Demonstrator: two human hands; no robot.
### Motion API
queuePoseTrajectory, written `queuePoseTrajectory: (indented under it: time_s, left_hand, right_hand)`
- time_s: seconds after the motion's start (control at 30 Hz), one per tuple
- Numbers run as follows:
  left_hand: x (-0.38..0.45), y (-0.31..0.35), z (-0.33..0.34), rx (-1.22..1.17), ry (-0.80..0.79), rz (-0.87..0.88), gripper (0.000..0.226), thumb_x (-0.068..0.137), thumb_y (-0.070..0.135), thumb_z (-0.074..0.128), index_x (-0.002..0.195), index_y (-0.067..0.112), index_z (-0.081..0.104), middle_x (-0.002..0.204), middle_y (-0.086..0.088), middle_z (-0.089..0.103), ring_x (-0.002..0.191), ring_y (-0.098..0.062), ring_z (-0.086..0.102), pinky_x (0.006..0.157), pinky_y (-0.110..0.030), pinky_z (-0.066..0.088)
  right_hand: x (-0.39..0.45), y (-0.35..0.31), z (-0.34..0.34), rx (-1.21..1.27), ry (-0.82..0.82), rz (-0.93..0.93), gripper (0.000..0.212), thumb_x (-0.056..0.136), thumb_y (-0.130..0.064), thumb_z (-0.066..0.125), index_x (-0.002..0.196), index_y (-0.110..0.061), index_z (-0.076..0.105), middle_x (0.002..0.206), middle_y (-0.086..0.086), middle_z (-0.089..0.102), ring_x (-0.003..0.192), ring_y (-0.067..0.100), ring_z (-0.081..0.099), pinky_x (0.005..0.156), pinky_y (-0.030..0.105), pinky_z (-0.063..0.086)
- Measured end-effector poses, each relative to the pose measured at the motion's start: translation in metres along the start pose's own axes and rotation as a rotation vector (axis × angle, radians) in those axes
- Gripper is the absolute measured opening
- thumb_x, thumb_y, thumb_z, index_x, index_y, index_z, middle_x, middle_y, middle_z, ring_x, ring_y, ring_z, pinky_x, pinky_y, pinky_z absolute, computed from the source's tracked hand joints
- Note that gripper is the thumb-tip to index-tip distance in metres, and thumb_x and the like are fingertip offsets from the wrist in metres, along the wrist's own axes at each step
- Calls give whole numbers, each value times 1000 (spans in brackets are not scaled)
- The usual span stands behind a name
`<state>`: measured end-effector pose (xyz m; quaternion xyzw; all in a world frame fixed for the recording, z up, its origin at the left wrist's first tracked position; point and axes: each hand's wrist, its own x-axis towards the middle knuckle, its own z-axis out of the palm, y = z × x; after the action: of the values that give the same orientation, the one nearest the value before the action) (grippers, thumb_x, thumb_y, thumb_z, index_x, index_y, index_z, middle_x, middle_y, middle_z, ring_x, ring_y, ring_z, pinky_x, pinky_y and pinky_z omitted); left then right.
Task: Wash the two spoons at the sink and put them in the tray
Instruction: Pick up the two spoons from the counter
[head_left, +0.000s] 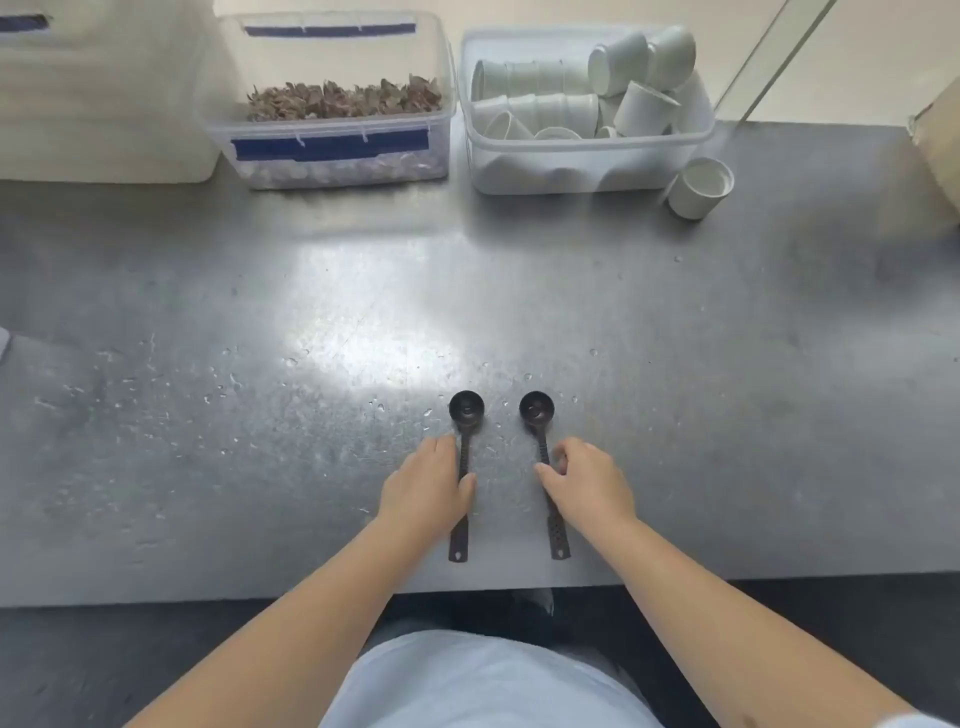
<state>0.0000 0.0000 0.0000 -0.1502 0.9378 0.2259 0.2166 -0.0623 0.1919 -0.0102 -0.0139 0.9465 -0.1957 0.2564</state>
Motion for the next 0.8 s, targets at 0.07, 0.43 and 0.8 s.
queuePoseTrajectory:
  time_s: [0.07, 0.43, 0.8]
  left_hand:
    - [9, 0, -1, -52, -13, -38, 20, 91, 39, 50, 95, 20, 45, 94, 0, 54, 82, -24, 57, 72, -44, 53]
    - [31, -6, 1, -182, -47, -121, 13, 88, 29, 57, 85, 16, 54, 80, -2, 59, 74, -26, 60, 58, -33, 46]
    - [38, -24, -8, -705, -215, -250, 12, 87, 9, 63, 77, 4, 59, 69, -14, 58, 59, -23, 56, 54, -32, 49]
  right_hand:
    - [4, -5, 1, 2, 7, 58, 29, 87, -44, 58, 107, -23, 62, 102, -3, 65, 86, 18, 58, 68, 32, 48]
    - [12, -14, 12, 43, -3, 154, 12, 83, -31, 61, 74, -25, 56, 81, 2, 66, 74, 25, 54, 61, 30, 40]
    - [11, -10, 11, 285, -81, 148, 28, 84, -27, 67, 60, -14, 62, 58, -1, 57, 59, 16, 52, 60, 30, 42]
